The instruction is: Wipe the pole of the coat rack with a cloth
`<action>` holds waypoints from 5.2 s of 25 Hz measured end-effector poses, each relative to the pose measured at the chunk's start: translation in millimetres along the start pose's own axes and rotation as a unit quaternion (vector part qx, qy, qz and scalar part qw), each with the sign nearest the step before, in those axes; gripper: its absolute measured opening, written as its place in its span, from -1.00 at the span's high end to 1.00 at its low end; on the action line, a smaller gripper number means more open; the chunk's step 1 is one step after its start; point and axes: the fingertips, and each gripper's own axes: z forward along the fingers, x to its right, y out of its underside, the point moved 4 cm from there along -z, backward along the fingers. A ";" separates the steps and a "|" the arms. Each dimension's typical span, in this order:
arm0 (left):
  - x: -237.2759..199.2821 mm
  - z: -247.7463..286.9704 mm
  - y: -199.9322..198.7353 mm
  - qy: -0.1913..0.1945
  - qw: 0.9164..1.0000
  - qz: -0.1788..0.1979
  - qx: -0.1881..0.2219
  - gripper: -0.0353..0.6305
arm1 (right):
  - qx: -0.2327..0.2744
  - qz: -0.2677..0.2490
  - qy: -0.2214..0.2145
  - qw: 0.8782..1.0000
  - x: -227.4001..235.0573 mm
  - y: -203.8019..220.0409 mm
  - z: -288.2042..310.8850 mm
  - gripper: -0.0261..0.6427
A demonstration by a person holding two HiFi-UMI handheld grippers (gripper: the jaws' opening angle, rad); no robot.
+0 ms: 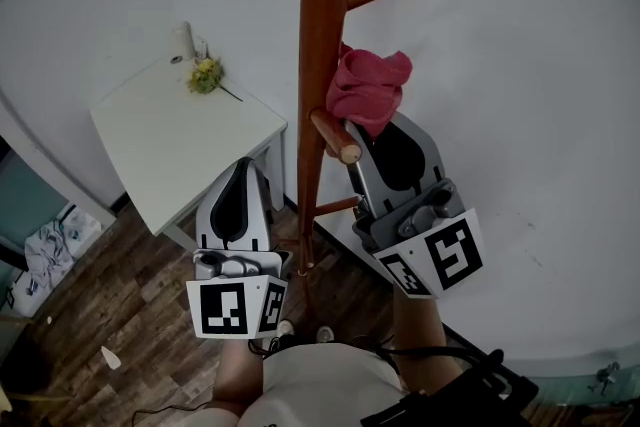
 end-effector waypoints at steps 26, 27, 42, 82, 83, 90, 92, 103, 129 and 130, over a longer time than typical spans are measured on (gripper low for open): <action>-3.4 0.9 14.1 -0.009 1.000 -0.005 -0.026 0.87 | -0.061 0.045 0.007 0.997 -12.6 50.5 -21.0 0.68; -3.8 0.6 14.2 -0.010 1.000 -0.005 -0.027 0.87 | -0.064 0.046 0.008 0.997 -13.3 52.1 -21.8 0.68; -4.9 -2.2 20.2 -0.012 0.999 -0.010 -0.036 0.87 | -0.108 0.070 0.012 0.992 -23.6 83.5 -38.6 0.68; -4.0 -5.7 36.1 -0.016 0.998 -0.012 -0.057 0.87 | -0.183 0.089 0.012 0.979 -39.4 134.3 -62.9 0.68; -4.5 -6.0 36.4 -0.017 0.998 -0.012 -0.057 0.87 | -0.185 0.089 0.013 0.979 -39.8 135.2 -63.5 0.68; -5.3 -6.9 40.3 -0.018 0.998 -0.010 -0.065 0.87 | -0.195 0.096 0.015 0.976 -42.0 142.8 -66.9 0.68; -5.4 -6.7 40.5 -0.018 0.998 -0.011 -0.066 0.87 | -0.199 0.095 0.017 0.975 -42.5 145.1 -67.6 0.68; -5.0 -6.4 44.2 -0.016 0.997 -0.009 -0.071 0.87 | -0.215 0.102 0.025 0.971 -44.1 157.4 -71.9 0.68; -9.0 -5.0 43.1 -0.013 0.997 0.005 -0.072 0.87 | -0.247 0.072 0.030 0.966 -47.8 164.0 -80.7 0.68; -9.7 -5.3 42.9 -0.013 0.997 0.005 -0.072 0.87 | -0.241 0.067 0.031 0.968 -46.5 158.4 -80.8 0.68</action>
